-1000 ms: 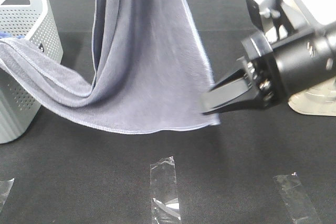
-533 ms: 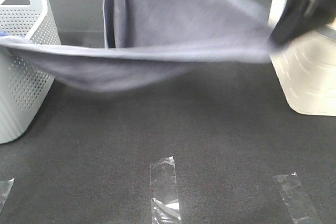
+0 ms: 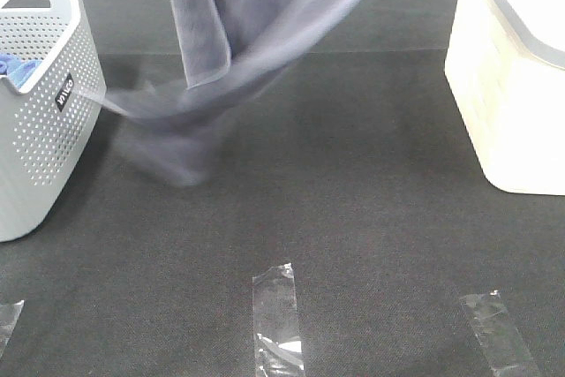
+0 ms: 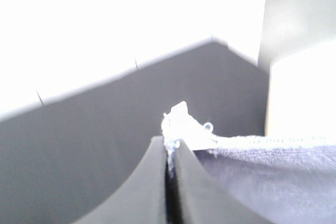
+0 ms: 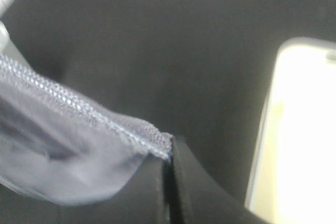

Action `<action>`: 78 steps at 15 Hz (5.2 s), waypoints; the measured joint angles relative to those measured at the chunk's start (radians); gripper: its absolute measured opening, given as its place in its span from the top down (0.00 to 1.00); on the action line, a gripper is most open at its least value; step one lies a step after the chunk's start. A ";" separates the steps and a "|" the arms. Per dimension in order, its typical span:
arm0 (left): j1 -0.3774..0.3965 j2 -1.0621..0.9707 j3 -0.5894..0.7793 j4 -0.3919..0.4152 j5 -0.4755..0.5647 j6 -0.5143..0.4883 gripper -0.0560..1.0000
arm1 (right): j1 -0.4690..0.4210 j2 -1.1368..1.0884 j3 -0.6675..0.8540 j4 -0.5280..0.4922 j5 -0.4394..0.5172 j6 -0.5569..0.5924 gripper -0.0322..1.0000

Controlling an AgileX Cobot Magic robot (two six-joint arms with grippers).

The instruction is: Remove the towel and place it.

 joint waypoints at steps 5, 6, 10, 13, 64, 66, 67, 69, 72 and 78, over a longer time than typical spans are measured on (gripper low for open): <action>-0.009 -0.047 0.000 0.072 0.027 0.000 0.95 | 0.008 0.002 -0.094 0.039 -0.050 0.000 0.97; -0.009 -0.047 0.000 0.070 0.095 0.000 0.95 | 0.008 0.010 -0.094 0.052 -0.026 0.000 0.97; -0.009 0.031 -0.001 0.072 0.425 0.000 0.95 | 0.008 0.092 -0.061 0.110 0.092 -0.006 0.97; 0.020 0.137 0.013 0.096 0.459 0.000 0.95 | 0.008 0.174 0.011 0.113 0.097 -0.006 0.97; 0.061 -0.012 0.740 -0.331 0.477 0.031 0.95 | 0.006 -0.046 0.841 0.154 0.087 -0.016 0.97; 0.000 -0.095 0.888 -0.344 0.471 -0.036 0.95 | 0.006 -0.171 0.982 0.187 0.086 -0.016 0.97; -0.030 -0.130 0.944 -0.347 0.469 -0.065 0.95 | 0.006 -0.209 1.029 0.203 0.086 -0.016 0.97; -0.085 -0.187 1.029 -0.344 0.468 -0.138 0.95 | 0.006 -0.287 1.105 0.240 0.086 -0.016 0.97; -0.186 -0.251 1.131 -0.344 0.468 -0.226 0.95 | 0.006 -0.386 1.189 0.266 0.087 -0.014 0.97; -0.377 -0.264 1.301 -0.405 0.429 -0.385 0.95 | 0.006 -0.468 1.366 0.307 0.092 0.007 0.97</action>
